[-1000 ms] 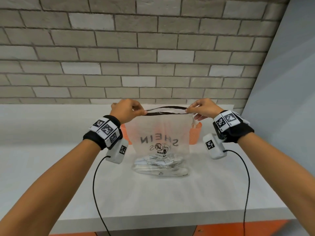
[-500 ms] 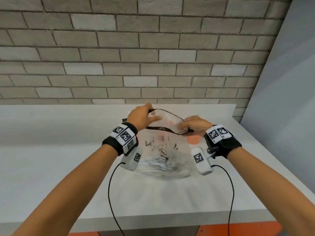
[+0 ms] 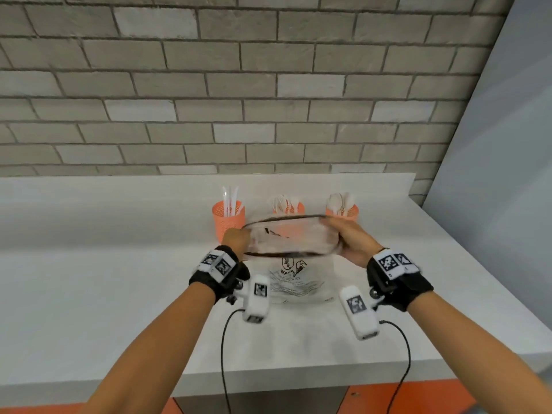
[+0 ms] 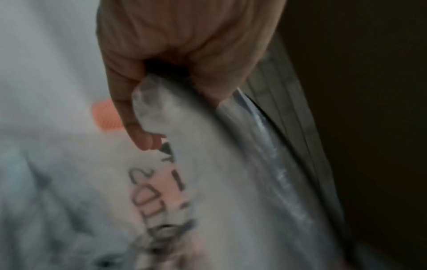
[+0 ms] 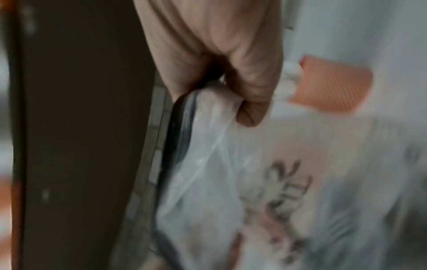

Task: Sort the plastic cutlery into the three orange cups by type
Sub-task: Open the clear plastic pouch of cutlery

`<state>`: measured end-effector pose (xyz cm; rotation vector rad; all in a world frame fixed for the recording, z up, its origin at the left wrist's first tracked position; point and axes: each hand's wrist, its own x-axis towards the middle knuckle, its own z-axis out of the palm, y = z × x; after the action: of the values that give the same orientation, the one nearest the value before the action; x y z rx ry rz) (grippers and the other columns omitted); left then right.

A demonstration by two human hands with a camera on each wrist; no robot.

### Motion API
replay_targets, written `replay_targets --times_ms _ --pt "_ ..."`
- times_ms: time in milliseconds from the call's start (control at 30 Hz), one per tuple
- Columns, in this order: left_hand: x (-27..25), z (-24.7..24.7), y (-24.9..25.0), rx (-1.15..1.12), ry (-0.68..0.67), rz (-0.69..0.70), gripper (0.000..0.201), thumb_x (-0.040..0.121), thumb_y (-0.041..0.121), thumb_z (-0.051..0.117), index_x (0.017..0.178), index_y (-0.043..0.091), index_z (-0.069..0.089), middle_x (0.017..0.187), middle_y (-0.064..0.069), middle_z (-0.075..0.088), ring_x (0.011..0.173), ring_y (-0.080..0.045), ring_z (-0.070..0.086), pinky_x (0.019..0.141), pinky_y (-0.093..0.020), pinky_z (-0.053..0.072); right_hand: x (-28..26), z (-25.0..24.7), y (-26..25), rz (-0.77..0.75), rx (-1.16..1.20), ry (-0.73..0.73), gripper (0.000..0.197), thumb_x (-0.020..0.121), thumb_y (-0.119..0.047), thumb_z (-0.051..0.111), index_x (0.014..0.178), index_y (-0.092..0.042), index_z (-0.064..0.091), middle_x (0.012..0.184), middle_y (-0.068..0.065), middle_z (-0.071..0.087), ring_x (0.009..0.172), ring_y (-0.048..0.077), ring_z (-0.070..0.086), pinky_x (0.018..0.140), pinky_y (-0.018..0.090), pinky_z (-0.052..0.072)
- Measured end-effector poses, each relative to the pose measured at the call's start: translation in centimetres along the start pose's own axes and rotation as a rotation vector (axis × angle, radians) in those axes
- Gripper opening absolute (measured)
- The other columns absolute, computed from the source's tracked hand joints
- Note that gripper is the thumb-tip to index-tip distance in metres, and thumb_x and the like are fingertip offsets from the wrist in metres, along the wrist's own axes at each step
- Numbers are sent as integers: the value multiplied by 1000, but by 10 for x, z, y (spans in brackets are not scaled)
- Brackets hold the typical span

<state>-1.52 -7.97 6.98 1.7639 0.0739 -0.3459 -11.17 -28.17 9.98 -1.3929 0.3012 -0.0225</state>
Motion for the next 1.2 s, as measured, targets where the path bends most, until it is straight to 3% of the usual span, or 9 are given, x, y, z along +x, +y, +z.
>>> replay_targets --times_ms 133,200,333,467,600,733,900,967,1200 --pt "-6 -6 5 -412 -132 -138 22 95 2 40 77 11 48 41 3 62 54 -16 61 46 -20 52 -8 -12 29 104 -723 -225 71 55 -63 76 85 0 61 81 9 49 74 23 43 55 26 31" --pt "-7 0 2 -412 -82 -169 25 95 5 37 71 12 45 45 -2 58 56 -16 50 46 -21 46 -13 -14 34 138 -737 -259 63 53 -64 76 77 -7 62 73 9 46 68 23 39 52 24 28" --pt "4 2 -13 -111 -69 -117 25 86 26 62 72 7 54 61 -6 43 54 -17 39 50 -22 34 -16 -31 26 160 -280 -190 16 90 -23 56 84 -13 67 56 -7 63 56 11 60 57 22 51" --pt "-1 0 -32 513 -328 86 41 76 37 73 96 2 65 82 -8 56 73 -20 49 61 -23 35 -6 -48 27 123 306 -128 44 49 -18 88 87 -6 70 86 10 74 77 20 72 72 36 59" --pt "-27 21 -69 924 -284 215 42 88 45 56 98 5 64 98 -13 67 86 -27 62 70 -26 45 1 -31 29 159 498 81 7 82 -5 58 76 -5 61 62 7 70 56 18 70 58 32 58" --pt "-19 10 -75 482 -297 -1 29 91 39 55 80 12 57 76 -6 55 63 -15 49 55 -21 34 3 -26 42 187 533 123 16 89 -11 44 78 -8 54 55 6 65 51 17 66 52 24 56" --pt "-24 -10 -44 -485 -405 -302 7 78 13 65 73 9 68 62 -11 69 57 -25 66 53 -28 54 -21 -26 54 295 65 -7 28 81 -19 57 53 -17 51 35 -6 46 29 8 44 33 14 37" --pt "-30 -5 -41 -572 -459 -278 10 51 8 74 53 0 69 55 -17 68 48 -25 67 41 -24 52 -24 -29 63 356 -140 -52 40 87 -23 55 47 -22 49 32 -9 35 27 6 31 33 17 27" --pt "-10 4 -71 -317 -338 -315 26 93 23 51 109 6 62 78 -5 70 69 -16 67 59 -29 58 -18 -45 72 394 129 -15 21 75 -28 72 86 -11 69 73 6 73 62 16 70 56 27 58"
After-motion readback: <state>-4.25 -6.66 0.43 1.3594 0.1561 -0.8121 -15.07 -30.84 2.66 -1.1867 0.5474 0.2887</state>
